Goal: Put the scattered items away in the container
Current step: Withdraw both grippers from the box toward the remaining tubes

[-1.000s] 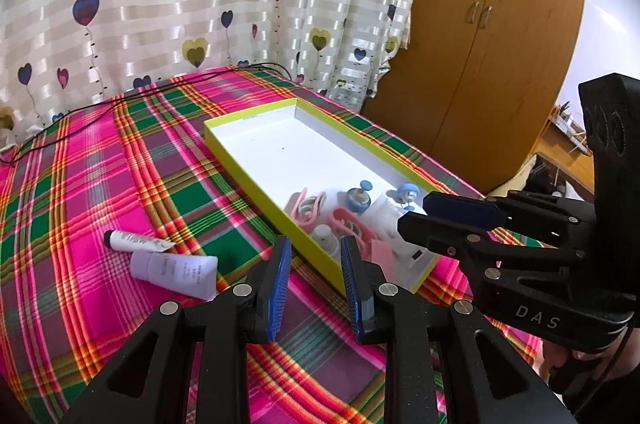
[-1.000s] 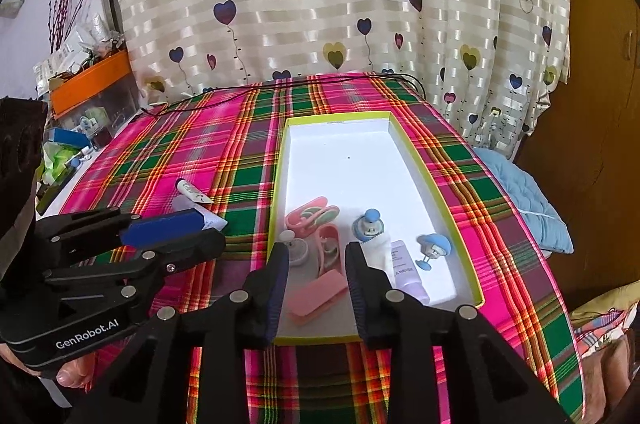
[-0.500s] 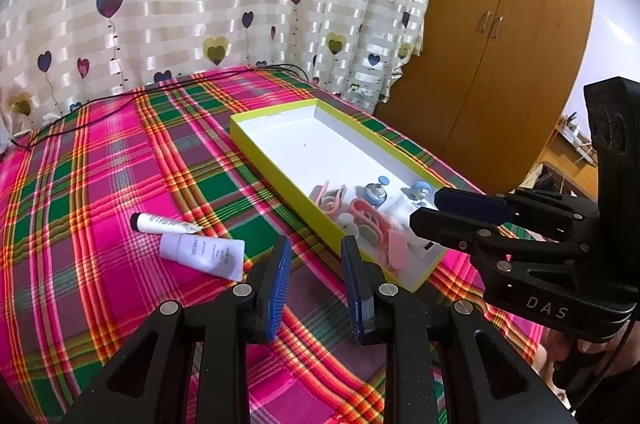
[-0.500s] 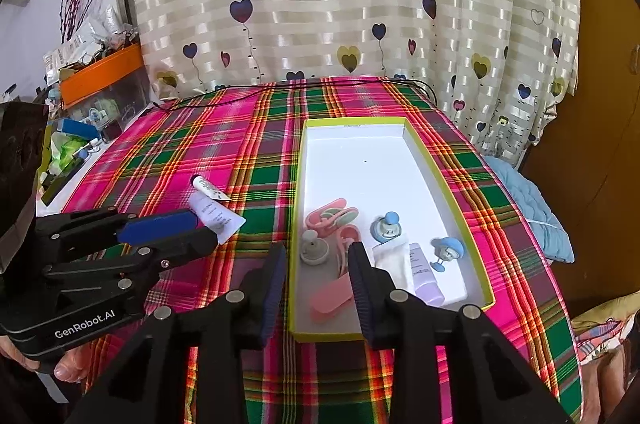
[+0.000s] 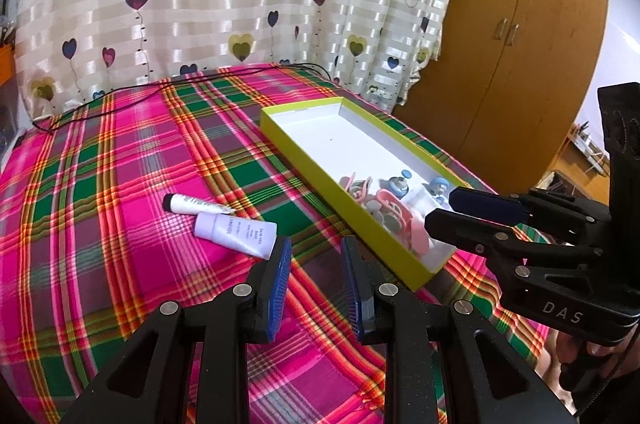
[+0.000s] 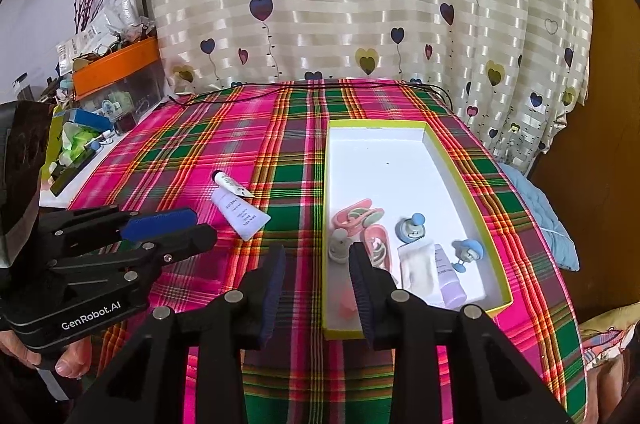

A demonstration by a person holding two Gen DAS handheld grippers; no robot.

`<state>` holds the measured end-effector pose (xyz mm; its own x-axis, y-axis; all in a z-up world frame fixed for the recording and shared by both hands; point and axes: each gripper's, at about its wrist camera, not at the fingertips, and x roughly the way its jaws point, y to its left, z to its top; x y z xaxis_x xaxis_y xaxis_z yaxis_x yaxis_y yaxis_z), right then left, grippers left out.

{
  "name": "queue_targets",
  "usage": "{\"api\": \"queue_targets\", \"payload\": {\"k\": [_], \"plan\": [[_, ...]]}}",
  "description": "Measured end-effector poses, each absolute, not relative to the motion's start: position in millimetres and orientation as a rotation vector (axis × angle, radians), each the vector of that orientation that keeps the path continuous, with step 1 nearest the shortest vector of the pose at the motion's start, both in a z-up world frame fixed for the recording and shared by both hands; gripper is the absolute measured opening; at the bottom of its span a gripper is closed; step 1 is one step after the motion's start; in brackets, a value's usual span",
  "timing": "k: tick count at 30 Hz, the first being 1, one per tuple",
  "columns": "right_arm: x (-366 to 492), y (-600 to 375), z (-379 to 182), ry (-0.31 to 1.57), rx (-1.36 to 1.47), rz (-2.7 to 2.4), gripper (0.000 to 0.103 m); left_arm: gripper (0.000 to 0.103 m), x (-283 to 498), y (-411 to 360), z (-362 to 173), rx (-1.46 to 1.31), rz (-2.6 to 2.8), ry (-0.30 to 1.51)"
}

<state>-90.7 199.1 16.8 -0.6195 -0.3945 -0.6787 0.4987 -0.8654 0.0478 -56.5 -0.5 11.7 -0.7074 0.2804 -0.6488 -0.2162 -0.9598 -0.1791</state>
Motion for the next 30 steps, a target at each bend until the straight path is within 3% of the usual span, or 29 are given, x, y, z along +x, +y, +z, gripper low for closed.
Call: {"api": "queue_targets", "payload": {"k": [30], "plan": [[-86.0,191.1,10.3,0.203,0.98,-2.407,0.034,0.026,-46.4,-19.8,4.1,-1.085,2.7,-0.146]]}}
